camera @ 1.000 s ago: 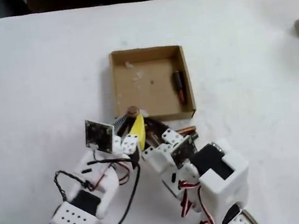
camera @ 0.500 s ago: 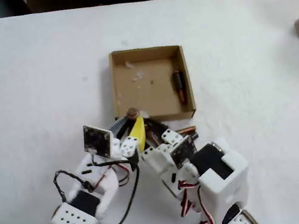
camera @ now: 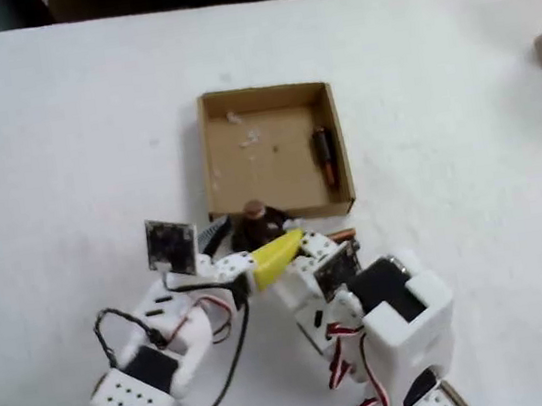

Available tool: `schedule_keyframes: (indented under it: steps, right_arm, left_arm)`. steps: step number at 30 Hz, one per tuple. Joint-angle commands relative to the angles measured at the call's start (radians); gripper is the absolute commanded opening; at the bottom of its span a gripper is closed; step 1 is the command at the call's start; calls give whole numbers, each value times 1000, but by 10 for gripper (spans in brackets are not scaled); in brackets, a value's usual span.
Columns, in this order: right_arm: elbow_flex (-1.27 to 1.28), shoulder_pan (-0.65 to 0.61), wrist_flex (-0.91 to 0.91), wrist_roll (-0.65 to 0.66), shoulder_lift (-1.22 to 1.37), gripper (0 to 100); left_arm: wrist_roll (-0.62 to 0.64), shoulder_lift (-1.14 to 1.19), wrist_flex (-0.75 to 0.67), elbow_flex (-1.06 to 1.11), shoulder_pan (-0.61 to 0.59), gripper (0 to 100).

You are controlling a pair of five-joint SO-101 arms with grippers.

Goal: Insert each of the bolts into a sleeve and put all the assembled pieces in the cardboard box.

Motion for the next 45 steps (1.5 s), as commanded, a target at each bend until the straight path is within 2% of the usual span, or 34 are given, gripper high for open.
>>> schedule_keyframes:
  steps: [1, 5, 7, 12, 16, 18, 24, 27, 33, 36, 38, 45]
  right_arm:
    - [3, 7, -18, -9, -13, 16]
    - [3, 7, -18, -9, -13, 16]
    - [3, 7, -18, -9, -13, 16]
    - [3, 5, -18, -9, -13, 16]
    - [3, 5, -18, -9, -13, 16]
    - [3, 5, -18, -9, -13, 16]
    - [3, 5, -18, -9, -13, 16]
    - [3, 5, -18, -9, -13, 16]
    - [3, 5, -18, -9, -13, 16]
    - [3, 5, -18, -9, -13, 16]
    - [3, 5, -16, -9, -13, 16]
    - [3, 5, -16, -9, -13, 16]
  left_arm:
    - [8, 8, 8, -2, -12, 428]
    - [9, 8, -8, -9, -45, 430]
    - [14, 8, -69, -5, -56, 427]
    - [123, 8, -245, -8, -107, 426]
    - [138, 8, -362, -8, -96, 424]
    - [138, 8, -387, -11, -81, 381]
    - [130, 7, -411, -72, -101, 116]
    - [130, 7, -407, -97, -130, 18]
    - [130, 7, -404, -107, -222, 37]
    - [130, 7, -299, -124, -245, 37]
    - [124, 7, -158, -164, -245, 37]
    - [-58, 7, 373, -342, -240, 38]
